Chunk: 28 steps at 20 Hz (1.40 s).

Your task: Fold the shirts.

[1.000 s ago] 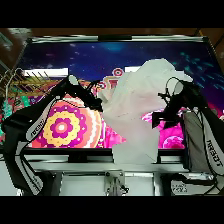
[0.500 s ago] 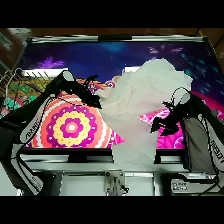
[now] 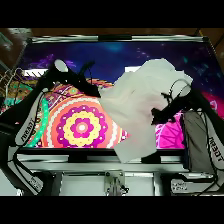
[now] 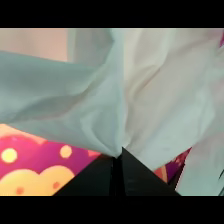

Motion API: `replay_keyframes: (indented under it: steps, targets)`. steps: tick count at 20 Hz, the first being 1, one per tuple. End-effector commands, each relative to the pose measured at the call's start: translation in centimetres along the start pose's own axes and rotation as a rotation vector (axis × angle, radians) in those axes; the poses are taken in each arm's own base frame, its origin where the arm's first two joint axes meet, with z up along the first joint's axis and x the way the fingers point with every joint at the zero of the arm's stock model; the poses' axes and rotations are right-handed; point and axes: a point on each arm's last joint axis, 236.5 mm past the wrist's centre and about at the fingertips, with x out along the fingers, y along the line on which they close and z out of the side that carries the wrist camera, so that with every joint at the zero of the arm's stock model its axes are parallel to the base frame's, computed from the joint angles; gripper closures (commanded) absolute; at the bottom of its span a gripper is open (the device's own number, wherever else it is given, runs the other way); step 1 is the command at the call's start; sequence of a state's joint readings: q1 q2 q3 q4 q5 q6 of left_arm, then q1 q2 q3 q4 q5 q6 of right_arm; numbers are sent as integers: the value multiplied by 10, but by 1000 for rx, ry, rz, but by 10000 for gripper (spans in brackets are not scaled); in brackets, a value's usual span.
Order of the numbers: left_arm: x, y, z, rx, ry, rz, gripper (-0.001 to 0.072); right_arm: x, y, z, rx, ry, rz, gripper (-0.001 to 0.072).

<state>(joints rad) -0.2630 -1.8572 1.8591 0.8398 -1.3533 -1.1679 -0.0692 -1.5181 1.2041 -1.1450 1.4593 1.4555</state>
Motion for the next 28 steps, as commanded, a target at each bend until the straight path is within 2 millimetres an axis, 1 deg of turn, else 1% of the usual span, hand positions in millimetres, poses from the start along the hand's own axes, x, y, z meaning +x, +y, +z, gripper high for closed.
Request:
replay_keyframes:
  steps: [1,2,3,4,5,6,7,8,9,10,11,12,13,14,15,16,17,18,19,20,21,23,25,26,27,28]
  targets:
    - [-111,-60,81,207,-295,75,666,-167,55,64,-246,-480,-115,652]
    - [-163,-92,105,289,-439,111,666,-250,90,73,-339,-722,-138,652]
    - [-216,-126,121,351,-596,144,666,-328,125,67,-410,-956,-147,652]
    - [-276,-165,128,406,-772,175,666,-409,165,45,-483,-1209,-142,652]
    - [-335,-210,124,450,-947,185,666,-469,196,15,-537,-1418,-123,652]
    - [-387,-248,113,484,-1109,196,666,-516,223,-22,-583,-1609,-90,652]
    - [-433,-281,96,515,-1255,207,665,-542,239,-52,-612,-1728,-55,652]
    - [-474,-311,73,556,-1383,225,666,-555,251,-79,-632,-1803,-20,652]
    - [-501,-335,50,605,-1464,247,666,-557,257,-96,-645,-1831,7,652]
    - [-517,-353,32,650,-1501,262,666,-555,260,-109,-656,-1839,24,652]
    - [-526,-365,19,672,-1522,261,666,-551,261,-116,-660,-1834,29,652]
    - [-527,-371,12,683,-1522,258,666,-549,260,-120,-662,-1826,28,652]
    - [-523,-372,10,689,-1502,255,666,-547,259,-120,-662,-1816,24,652]
    - [-515,-368,13,686,-1469,254,666,-546,259,-120,-661,-1812,20,652]
    - [-502,-360,20,663,-1426,239,666,-544,255,-114,-655,-1805,1,652]
    - [-486,-348,30,628,-1374,217,666,-541,249,-107,-636,-1790,-30,652]
    - [-465,-334,42,598,-1307,201,666,-538,238,-96,-605,-1770,-79,652]
    - [-444,-318,52,578,-1240,197,666,-530,225,-82,-571,-1730,-137,652]
    - [-419,-299,62,554,-1160,191,666,-516,208,-66,-526,-1660,-195,652]
    - [-394,-281,71,531,-1084,185,665,-492,186,-46,-462,-1551,-251,652]
    - [-368,-260,79,503,-1003,177,665,-460,165,-27,-408,-1425,-288,651]
    - [-311,-221,89,448,-840,151,665,-379,127,3,-334,-1114,-332,651]
    - [-247,-185,89,394,-660,106,665,-306,95,18,-275,-841,-359,652]
    - [-214,-172,85,371,-568,78,665,-278,76,20,-244,-727,-389,651]
    - [-178,-161,79,350,-469,40,665,-255,54,21,-207,-628,-440,651]
    - [-143,-154,71,330,-378,-1,665,-243,32,22,-174,-561,-505,651]
